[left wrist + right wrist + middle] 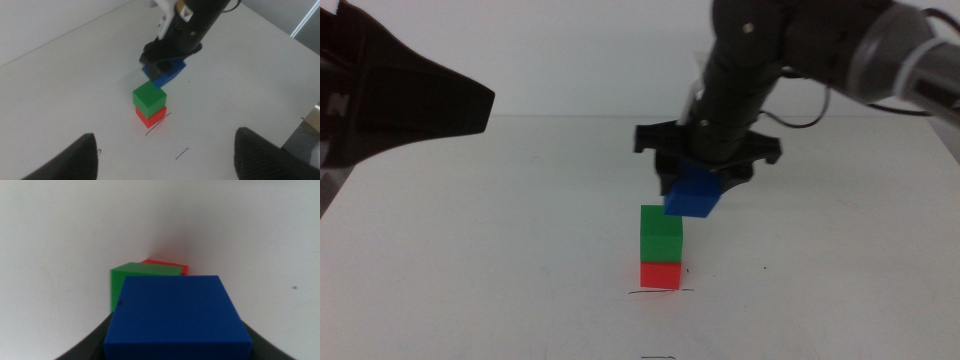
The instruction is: Stack red cubes first, then green, then blue cubes in a specific spot.
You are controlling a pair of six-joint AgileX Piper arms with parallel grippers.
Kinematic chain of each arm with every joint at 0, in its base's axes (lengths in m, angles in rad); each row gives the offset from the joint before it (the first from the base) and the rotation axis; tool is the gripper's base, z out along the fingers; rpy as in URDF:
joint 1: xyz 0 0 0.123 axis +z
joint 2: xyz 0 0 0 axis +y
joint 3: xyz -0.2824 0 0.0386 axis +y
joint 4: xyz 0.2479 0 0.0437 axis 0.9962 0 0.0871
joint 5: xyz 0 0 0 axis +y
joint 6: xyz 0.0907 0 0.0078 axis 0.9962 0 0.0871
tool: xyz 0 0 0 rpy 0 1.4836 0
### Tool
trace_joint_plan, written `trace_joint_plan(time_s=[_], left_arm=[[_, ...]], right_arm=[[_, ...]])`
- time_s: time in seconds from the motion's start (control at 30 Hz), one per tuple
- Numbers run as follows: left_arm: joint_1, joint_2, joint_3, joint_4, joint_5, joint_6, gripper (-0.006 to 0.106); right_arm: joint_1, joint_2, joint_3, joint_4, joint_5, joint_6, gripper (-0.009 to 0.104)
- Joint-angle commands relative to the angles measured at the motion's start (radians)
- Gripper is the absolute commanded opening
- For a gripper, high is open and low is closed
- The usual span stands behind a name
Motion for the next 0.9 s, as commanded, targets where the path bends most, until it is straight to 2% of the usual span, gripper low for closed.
trace_joint_plan(time_s=[0.0, 0.87], left_arm=[[0.002, -0.004, -0.019, -0.026, -0.058, 0.000, 0.093], [0.002, -0.004, -0.019, -0.026, -0.058, 0.000, 0.093]], right_arm=[[0.019, -0.035, -0.052, -0.015, 0.062, 0.023, -0.001], [0.075, 0.029, -0.102, -0.028, 0.061, 0.007, -0.001]])
